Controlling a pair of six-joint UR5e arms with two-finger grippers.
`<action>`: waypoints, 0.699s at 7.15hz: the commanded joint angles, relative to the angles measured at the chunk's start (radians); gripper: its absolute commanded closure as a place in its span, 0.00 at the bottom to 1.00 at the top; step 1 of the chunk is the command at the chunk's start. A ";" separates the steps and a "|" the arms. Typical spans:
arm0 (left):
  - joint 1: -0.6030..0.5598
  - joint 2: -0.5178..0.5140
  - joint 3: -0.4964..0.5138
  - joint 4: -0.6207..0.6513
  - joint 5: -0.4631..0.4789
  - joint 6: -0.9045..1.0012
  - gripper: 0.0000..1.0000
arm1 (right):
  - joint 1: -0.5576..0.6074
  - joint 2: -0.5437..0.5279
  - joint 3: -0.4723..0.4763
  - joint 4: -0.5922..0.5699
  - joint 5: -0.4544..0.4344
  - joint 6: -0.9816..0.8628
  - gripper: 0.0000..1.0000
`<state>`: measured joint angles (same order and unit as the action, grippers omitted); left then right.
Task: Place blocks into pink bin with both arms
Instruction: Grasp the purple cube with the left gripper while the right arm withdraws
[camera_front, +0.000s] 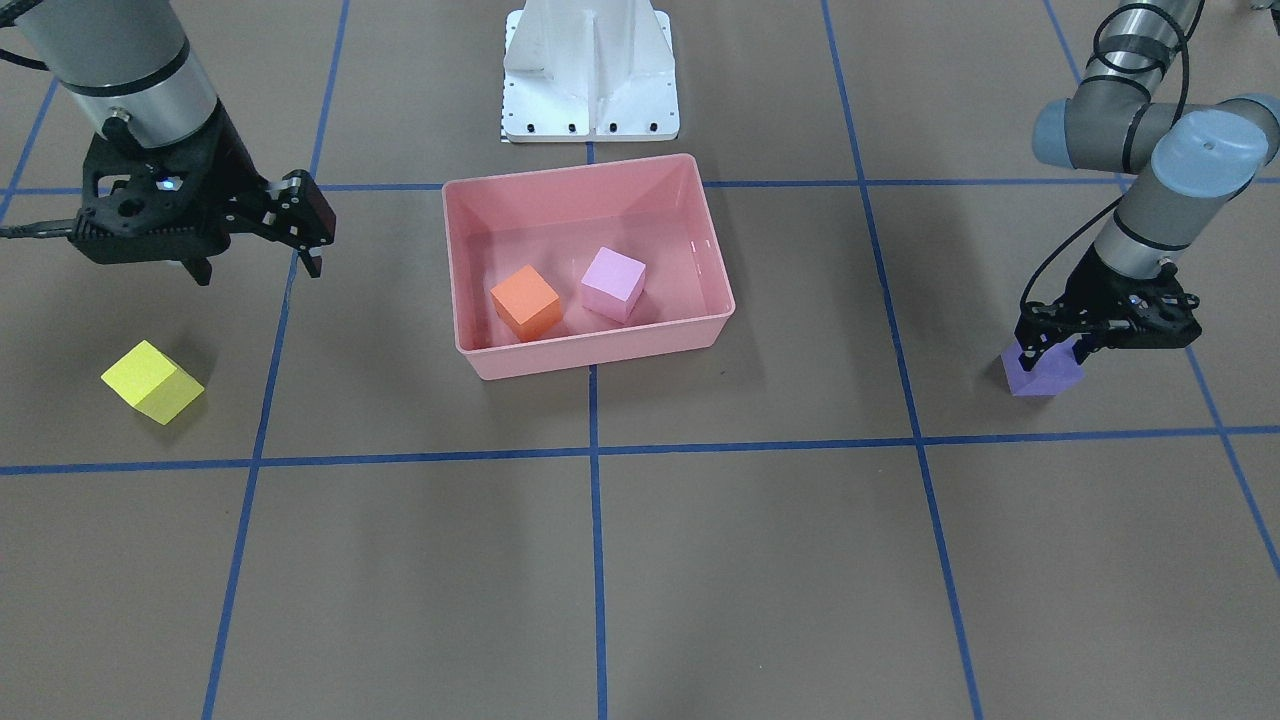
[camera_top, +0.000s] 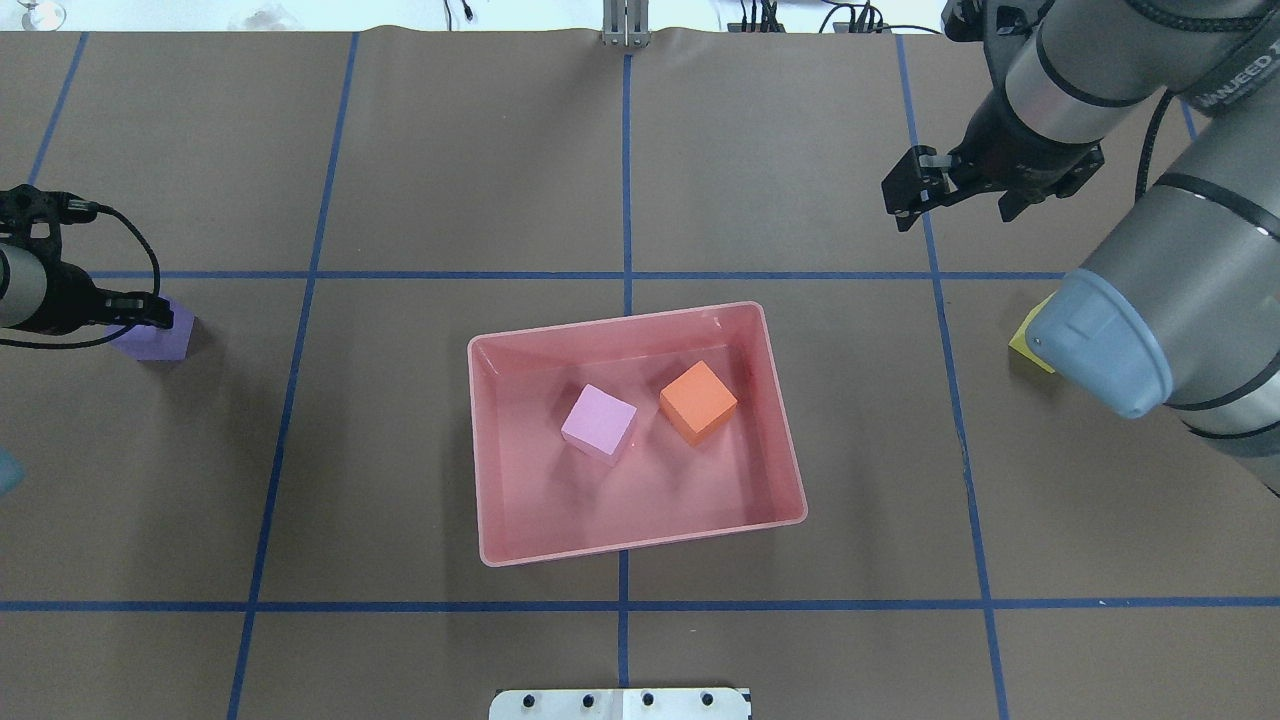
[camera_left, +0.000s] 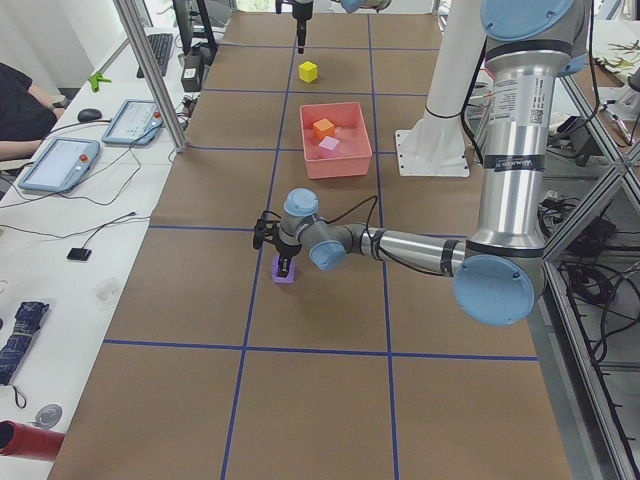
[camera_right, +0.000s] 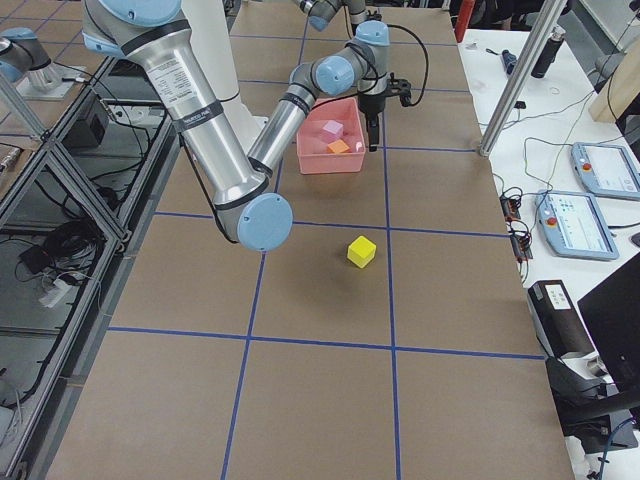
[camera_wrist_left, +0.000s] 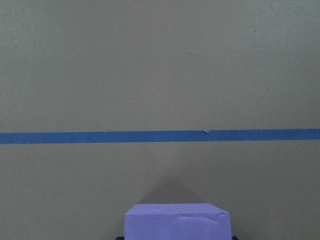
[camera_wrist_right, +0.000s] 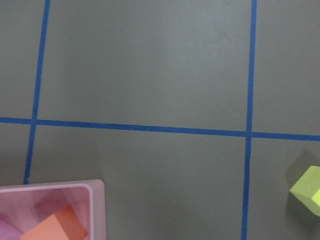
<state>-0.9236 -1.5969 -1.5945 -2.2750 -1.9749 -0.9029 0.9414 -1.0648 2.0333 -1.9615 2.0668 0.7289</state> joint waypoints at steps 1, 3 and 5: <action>0.006 -0.002 -0.001 0.000 0.001 -0.004 0.47 | 0.054 -0.055 0.001 0.000 0.025 -0.098 0.01; 0.000 0.006 -0.074 0.026 -0.042 -0.001 1.00 | 0.106 -0.104 -0.001 0.000 0.039 -0.211 0.01; -0.007 -0.015 -0.268 0.296 -0.090 -0.001 1.00 | 0.131 -0.167 -0.010 0.006 0.038 -0.333 0.01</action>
<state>-0.9275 -1.5997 -1.7428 -2.1418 -2.0438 -0.9038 1.0547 -1.1900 2.0288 -1.9600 2.1048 0.4739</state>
